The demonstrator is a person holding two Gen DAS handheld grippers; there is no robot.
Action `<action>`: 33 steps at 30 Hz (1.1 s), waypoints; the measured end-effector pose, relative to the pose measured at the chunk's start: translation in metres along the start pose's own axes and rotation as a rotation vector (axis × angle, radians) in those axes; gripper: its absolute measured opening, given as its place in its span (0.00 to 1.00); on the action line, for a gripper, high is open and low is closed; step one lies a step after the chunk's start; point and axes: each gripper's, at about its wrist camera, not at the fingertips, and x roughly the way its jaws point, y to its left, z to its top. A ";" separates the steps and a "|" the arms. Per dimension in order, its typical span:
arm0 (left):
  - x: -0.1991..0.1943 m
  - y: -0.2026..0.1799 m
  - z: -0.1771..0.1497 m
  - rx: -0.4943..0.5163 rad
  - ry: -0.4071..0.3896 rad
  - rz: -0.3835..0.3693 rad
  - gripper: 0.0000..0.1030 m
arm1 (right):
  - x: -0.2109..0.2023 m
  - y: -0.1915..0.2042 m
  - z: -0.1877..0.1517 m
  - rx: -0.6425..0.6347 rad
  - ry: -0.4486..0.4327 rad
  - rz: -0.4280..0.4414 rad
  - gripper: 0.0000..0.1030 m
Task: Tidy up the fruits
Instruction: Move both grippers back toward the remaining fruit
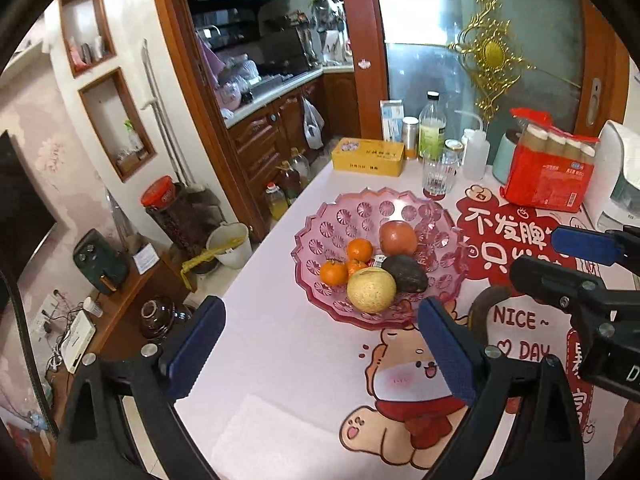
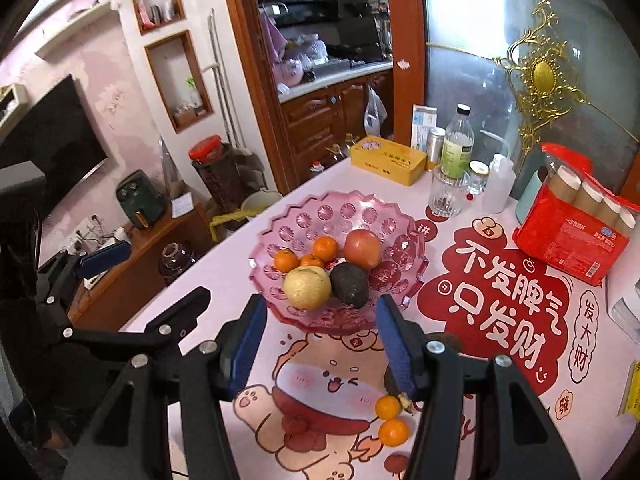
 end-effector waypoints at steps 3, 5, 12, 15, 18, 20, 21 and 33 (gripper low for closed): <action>-0.028 -0.013 -0.009 -0.023 -0.022 0.036 0.94 | -0.023 -0.008 -0.009 -0.007 -0.023 0.029 0.55; -0.041 -0.020 -0.014 -0.039 -0.026 0.055 0.94 | -0.037 -0.014 -0.016 -0.015 -0.031 0.045 0.55; -0.094 -0.056 -0.036 -0.117 -0.052 0.102 0.95 | -0.089 -0.048 -0.043 -0.053 -0.069 0.063 0.55; -0.112 -0.070 -0.047 -0.148 -0.061 0.103 0.97 | -0.109 -0.063 -0.056 -0.070 -0.092 0.061 0.55; -0.123 -0.088 -0.059 -0.160 -0.069 0.112 0.97 | -0.120 -0.077 -0.070 -0.082 -0.104 0.062 0.55; -0.129 -0.103 -0.070 -0.161 -0.065 0.115 0.97 | -0.124 -0.085 -0.078 -0.091 -0.106 0.063 0.55; -0.131 -0.111 -0.077 -0.160 -0.060 0.113 0.98 | -0.124 -0.090 -0.085 -0.098 -0.106 0.058 0.55; -0.076 -0.192 -0.162 -0.133 0.107 0.026 0.97 | -0.079 -0.138 -0.158 -0.086 -0.038 0.007 0.55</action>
